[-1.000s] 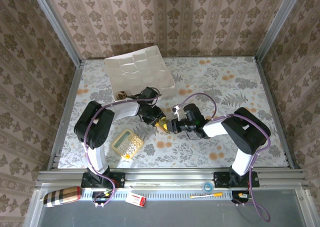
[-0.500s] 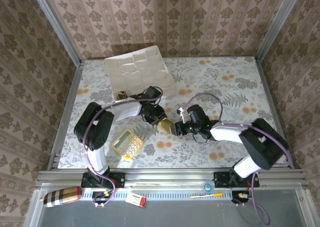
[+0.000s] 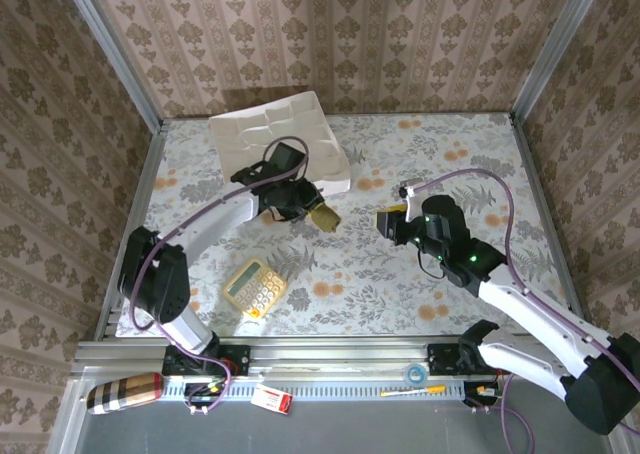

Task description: Roll the socks

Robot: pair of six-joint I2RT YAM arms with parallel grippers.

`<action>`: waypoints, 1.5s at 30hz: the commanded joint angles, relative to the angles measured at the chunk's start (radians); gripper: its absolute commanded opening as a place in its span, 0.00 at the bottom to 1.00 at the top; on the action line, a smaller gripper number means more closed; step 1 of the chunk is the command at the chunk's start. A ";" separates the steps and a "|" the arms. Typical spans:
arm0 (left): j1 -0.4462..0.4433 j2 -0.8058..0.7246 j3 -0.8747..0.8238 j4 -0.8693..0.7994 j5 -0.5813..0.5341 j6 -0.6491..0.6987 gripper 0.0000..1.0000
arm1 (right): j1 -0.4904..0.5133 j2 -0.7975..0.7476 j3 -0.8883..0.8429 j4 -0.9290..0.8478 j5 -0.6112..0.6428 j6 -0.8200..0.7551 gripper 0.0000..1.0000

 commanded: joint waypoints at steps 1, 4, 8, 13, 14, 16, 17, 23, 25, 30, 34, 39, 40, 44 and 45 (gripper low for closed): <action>0.042 -0.050 0.076 -0.105 -0.069 0.093 0.00 | -0.004 -0.016 0.068 -0.136 0.132 -0.009 0.58; 0.091 -0.075 0.135 -0.166 -0.112 0.171 0.00 | -0.002 -0.032 0.096 -0.163 0.169 -0.011 0.96; 0.161 -0.081 0.226 -0.257 -0.178 0.294 0.00 | -0.002 -0.040 0.103 -0.169 0.191 -0.036 1.00; 0.283 -0.073 0.283 -0.285 -0.217 0.396 0.00 | -0.002 -0.009 0.106 -0.169 0.196 -0.051 1.00; 0.301 -0.069 0.285 -0.284 -0.224 0.411 0.00 | -0.002 -0.005 0.107 -0.167 0.196 -0.052 1.00; 0.341 -0.057 0.286 -0.269 -0.231 0.436 0.00 | -0.002 0.014 0.116 -0.173 0.196 -0.056 1.00; 0.353 -0.050 0.285 -0.255 -0.228 0.445 0.00 | -0.002 0.020 0.120 -0.178 0.195 -0.059 1.00; 0.353 0.034 0.314 -0.156 -0.197 0.493 0.00 | -0.001 0.059 0.137 -0.186 0.185 -0.079 1.00; 0.345 0.064 0.317 -0.131 -0.192 0.497 0.00 | -0.001 0.072 0.144 -0.192 0.182 -0.079 1.00; 0.320 0.135 0.321 -0.053 -0.195 0.516 0.00 | -0.001 0.083 0.158 -0.199 0.174 -0.078 1.00; 0.306 0.196 0.325 0.008 -0.173 0.509 0.00 | -0.001 0.093 0.168 -0.218 0.180 -0.078 1.00; 0.293 0.254 0.347 -0.003 -0.154 0.496 0.00 | -0.001 0.097 0.178 -0.246 0.188 -0.083 1.00; 0.291 0.258 0.347 -0.009 -0.157 0.493 0.00 | -0.001 0.097 0.180 -0.251 0.190 -0.084 1.00; 0.285 0.240 0.313 -0.006 -0.159 0.481 0.00 | -0.001 0.098 0.175 -0.266 0.190 -0.083 1.00; 0.283 0.232 0.300 0.001 -0.158 0.480 0.00 | -0.001 0.100 0.175 -0.270 0.191 -0.081 1.00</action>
